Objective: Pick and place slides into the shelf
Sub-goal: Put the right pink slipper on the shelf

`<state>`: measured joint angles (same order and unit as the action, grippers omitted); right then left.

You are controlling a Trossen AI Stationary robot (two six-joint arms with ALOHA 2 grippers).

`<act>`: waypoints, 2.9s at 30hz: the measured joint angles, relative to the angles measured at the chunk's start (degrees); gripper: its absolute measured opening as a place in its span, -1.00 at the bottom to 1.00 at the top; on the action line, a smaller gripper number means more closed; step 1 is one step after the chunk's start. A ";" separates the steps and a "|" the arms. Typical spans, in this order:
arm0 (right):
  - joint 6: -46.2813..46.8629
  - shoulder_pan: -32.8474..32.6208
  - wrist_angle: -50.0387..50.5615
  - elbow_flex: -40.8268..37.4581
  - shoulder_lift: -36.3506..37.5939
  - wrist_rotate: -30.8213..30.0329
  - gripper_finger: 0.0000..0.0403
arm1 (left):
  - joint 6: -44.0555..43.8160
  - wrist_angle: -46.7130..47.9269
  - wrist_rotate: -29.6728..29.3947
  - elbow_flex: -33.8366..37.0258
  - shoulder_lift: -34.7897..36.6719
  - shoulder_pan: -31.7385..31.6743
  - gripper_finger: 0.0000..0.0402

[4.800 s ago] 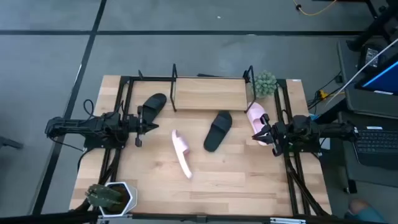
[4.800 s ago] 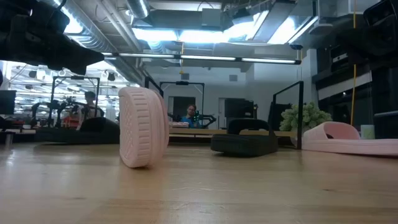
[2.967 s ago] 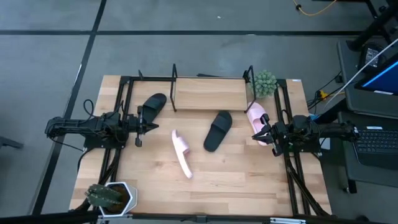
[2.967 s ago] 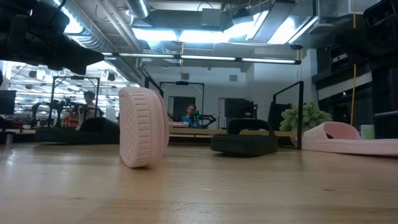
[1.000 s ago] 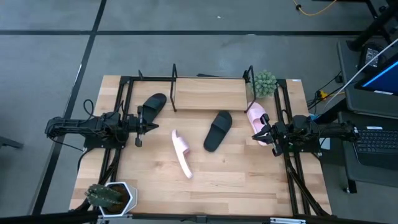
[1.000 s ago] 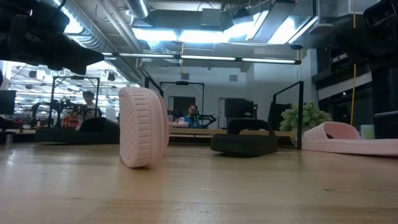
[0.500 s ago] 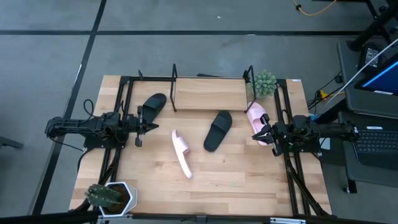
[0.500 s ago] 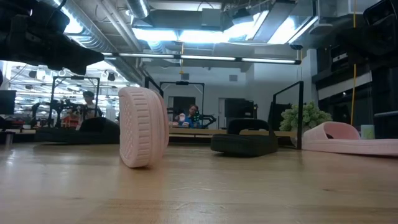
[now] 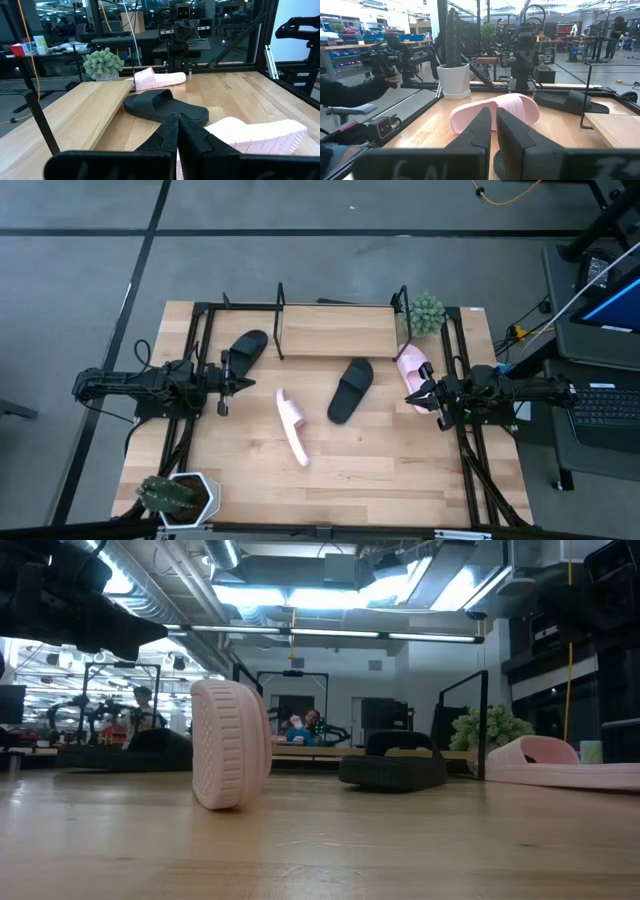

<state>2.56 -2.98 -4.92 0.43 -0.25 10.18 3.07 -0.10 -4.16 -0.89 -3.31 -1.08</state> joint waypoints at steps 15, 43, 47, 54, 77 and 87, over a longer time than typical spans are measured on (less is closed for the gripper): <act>-1.28 0.01 0.14 -0.01 0.01 -0.18 -0.84 | -1.10 -0.40 9.19 -0.01 0.00 0.00 -1.00; 3.46 0.00 -2.79 0.21 0.00 -9.61 -0.84 | -5.72 -5.08 0.65 0.00 -0.01 -0.02 -1.00; 4.67 0.02 -2.72 3.47 -0.03 -9.62 -0.85 | -8.13 -11.92 0.65 0.02 0.00 0.00 -1.00; 1.52 0.02 5.79 11.68 -5.36 -9.72 -0.97 | -4.84 -13.75 1.64 -0.15 -0.07 -0.04 -1.00; -5.76 0.11 9.29 17.51 -20.79 -15.66 -0.98 | -2.66 -5.75 -0.33 -12.30 -20.54 -3.29 -1.00; 2.90 0.13 11.96 17.51 -21.48 -12.78 -0.97 | -2.51 -12.78 6.72 -12.41 -29.66 -3.91 -1.00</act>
<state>5.45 -2.85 7.04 17.93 -21.72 -2.60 0.56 -12.88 2.56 -13.30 -32.97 -4.99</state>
